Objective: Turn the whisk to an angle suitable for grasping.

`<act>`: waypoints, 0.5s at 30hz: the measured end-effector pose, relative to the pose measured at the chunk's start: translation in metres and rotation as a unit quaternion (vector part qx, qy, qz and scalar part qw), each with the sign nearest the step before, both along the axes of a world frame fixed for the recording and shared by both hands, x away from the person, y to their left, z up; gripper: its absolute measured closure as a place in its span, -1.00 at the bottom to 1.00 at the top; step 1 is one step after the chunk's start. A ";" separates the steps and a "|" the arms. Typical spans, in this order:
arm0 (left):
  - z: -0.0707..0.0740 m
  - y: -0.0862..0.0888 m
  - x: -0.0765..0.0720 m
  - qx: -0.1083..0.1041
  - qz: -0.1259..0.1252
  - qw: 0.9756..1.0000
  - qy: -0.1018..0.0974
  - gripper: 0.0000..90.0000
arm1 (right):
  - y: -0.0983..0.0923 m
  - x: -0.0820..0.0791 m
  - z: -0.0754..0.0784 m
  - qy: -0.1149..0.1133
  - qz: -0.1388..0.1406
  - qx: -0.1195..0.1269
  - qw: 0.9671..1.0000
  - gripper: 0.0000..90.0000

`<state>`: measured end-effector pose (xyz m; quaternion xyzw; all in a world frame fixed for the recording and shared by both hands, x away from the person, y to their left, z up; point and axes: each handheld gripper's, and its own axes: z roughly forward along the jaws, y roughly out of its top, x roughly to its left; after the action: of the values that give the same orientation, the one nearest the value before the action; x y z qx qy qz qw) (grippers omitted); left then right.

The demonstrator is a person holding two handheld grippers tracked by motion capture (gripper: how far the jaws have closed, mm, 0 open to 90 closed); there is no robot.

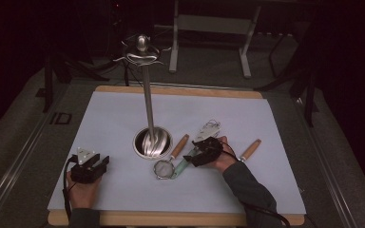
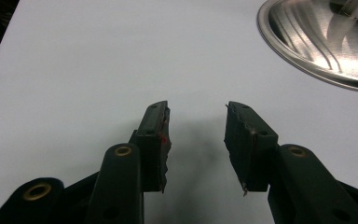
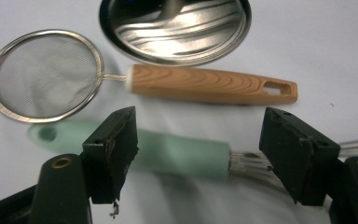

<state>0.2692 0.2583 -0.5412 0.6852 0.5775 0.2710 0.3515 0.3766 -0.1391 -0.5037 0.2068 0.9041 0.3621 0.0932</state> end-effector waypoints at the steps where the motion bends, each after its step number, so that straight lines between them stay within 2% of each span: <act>1: 0.000 0.000 0.000 -0.001 0.000 1.000 0.000 0.33 | 0.001 0.004 0.000 0.003 -0.002 -0.001 1.000 -0.39; 3: 0.000 0.000 0.000 -0.001 0.000 1.000 0.000 0.33 | 0.002 0.008 -0.001 0.008 -0.007 0.000 1.000 -0.39; 6: 0.000 0.001 0.000 -0.002 0.000 1.000 0.001 0.33 | 0.002 0.025 -0.001 0.032 -0.052 0.004 0.998 -0.03; 8: 0.000 0.001 0.000 -0.002 -0.001 1.000 0.002 0.33 | 0.001 0.031 -0.001 0.032 -0.070 -0.003 0.997 0.20; 9: 0.000 0.001 0.000 -0.002 -0.001 1.000 0.002 0.33 | 0.001 0.031 -0.001 0.032 -0.070 -0.003 0.997 0.20; 10: 0.000 0.001 0.000 -0.002 0.000 1.000 0.002 0.33 | 0.004 0.035 -0.002 0.023 -0.084 -0.031 0.996 0.41; 12: 0.000 0.001 0.000 -0.003 0.000 1.000 0.002 0.33 | 0.006 0.037 -0.001 0.015 -0.098 -0.054 0.994 0.56; 13: 0.000 0.001 0.000 -0.003 0.000 1.000 0.002 0.33 | 0.006 0.037 -0.001 0.015 -0.098 -0.054 0.994 0.56; 14: 0.000 0.001 0.000 -0.002 0.000 1.000 0.002 0.33 | 0.008 0.038 -0.001 0.007 -0.100 -0.065 0.993 0.59; 15: 0.000 0.001 0.000 -0.003 0.000 1.000 0.002 0.33 | 0.011 0.039 -0.001 -0.008 -0.105 -0.093 0.990 0.68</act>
<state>0.2692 0.2591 -0.5410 0.6848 0.5786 0.2685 0.3524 0.4153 -0.1277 -0.5047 0.2878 0.9064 0.2667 0.1565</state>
